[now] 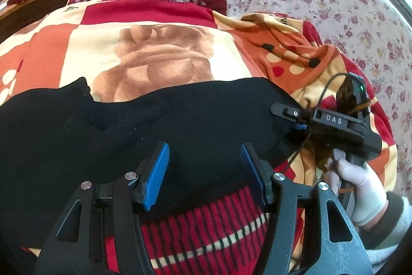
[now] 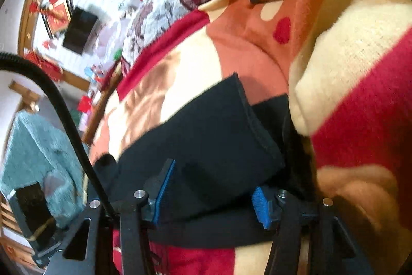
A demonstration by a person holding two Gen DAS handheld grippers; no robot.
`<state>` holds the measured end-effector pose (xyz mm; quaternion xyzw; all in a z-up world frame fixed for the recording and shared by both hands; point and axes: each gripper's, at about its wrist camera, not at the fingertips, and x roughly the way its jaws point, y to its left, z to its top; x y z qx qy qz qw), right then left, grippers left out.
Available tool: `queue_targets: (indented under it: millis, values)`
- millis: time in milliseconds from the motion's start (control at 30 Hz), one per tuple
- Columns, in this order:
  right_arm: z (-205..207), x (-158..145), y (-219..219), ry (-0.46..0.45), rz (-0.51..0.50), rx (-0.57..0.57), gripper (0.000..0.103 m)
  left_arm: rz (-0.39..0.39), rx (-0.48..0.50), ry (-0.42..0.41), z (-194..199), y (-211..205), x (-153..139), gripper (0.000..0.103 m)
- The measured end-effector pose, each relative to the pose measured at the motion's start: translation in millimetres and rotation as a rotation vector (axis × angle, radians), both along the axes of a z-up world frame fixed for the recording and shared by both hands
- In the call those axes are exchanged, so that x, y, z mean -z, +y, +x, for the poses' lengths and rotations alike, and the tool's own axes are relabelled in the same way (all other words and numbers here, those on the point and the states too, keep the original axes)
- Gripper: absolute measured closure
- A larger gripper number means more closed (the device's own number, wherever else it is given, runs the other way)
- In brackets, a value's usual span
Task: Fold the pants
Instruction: 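Press the folded black pants flat with both grippers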
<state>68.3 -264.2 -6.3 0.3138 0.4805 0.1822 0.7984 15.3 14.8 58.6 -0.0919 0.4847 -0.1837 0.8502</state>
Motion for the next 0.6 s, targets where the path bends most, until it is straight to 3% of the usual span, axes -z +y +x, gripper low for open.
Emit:
queue_targets:
  millis: [33, 133, 333, 433, 600]
  values:
    - [0, 1, -2, -0.007, 0.018, -0.002, 0.085, -0.006, -0.007, 0.005, 2, 2, 1, 0.046]
    - [-4, -6, -6, -0.023, 0.017, -0.027, 0.095, -0.027, -0.014, 0.015, 9, 3, 2, 0.046]
    - [-21, -39, -9, -0.093, -0.078, -0.059, 0.097, -0.05, 0.024, 0.014, 11, -11, -2, 0.046]
    - [-31, -50, -11, -0.095, -0.201, -0.073, 0.097, -0.057, 0.025, 0.018, 7, -11, 0, 0.046]
    - [-22, -9, -2, 0.091, -0.337, -0.118, 0.096, -0.058, -0.01, 0.02, -2, 2, -2, 0.046]
